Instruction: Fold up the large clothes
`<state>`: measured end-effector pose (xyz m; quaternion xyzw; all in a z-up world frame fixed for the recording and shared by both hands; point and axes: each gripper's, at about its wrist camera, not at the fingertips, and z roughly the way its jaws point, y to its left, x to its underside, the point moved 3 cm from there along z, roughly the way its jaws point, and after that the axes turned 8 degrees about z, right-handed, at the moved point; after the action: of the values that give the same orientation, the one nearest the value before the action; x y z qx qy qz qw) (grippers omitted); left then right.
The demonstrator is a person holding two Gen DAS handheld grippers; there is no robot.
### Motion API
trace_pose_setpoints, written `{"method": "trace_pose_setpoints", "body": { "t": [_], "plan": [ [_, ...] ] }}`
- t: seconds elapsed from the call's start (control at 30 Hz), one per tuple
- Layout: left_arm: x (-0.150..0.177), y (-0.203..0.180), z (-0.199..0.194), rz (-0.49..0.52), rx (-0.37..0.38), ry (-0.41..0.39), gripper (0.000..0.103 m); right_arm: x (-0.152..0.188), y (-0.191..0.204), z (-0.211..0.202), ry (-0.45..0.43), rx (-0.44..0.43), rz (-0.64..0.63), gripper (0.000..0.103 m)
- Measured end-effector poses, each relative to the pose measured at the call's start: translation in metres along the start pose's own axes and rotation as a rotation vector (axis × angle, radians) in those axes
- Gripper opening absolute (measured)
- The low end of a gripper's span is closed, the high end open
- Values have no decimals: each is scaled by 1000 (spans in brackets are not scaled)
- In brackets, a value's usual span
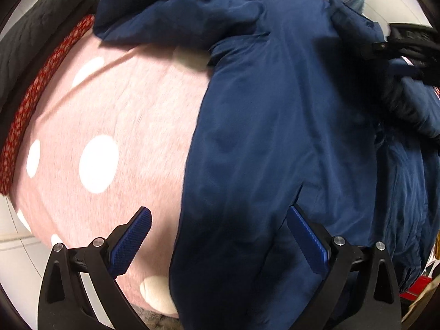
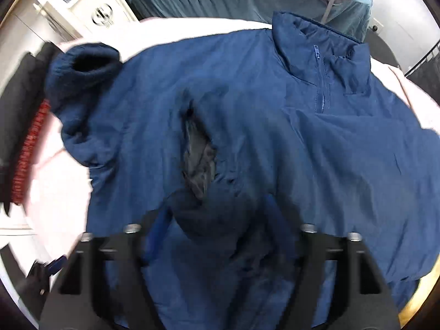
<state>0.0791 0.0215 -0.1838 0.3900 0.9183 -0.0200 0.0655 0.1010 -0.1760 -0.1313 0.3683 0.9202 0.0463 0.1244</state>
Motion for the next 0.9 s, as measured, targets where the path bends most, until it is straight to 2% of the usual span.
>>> {"method": "trace_pose_setpoints", "body": {
  "t": [0.17, 0.37, 0.47, 0.57, 0.67, 0.73, 0.87, 0.9],
  "plan": [
    [-26, -23, 0, 59, 14, -5, 97, 23, -22, -22, -47, 28, -4, 76],
    [-72, -71, -11, 188, 55, -60, 97, 24, -95, -63, -202, 221, 33, 76],
    [-102, -106, -18, 264, 88, -105, 97, 20, -148, -68, -201, 308, 131, 76],
    [-126, -144, -12, 351, 100, -131, 97, 22, -195, -61, -153, 364, 221, 76],
    [-142, -167, 9, 400, 55, -114, 96, 29, -214, -58, -138, 349, 241, 76],
    [-159, -165, 25, 382, 29, -103, 95, 32, -213, -59, -146, 345, 220, 76],
    [-202, -141, 45, 245, 89, -78, 94, 34, -201, -51, -155, 414, 121, 76],
    [-209, -138, 50, 227, 98, -63, 90, 35, -199, -47, -159, 428, 105, 76]
  ]
}}
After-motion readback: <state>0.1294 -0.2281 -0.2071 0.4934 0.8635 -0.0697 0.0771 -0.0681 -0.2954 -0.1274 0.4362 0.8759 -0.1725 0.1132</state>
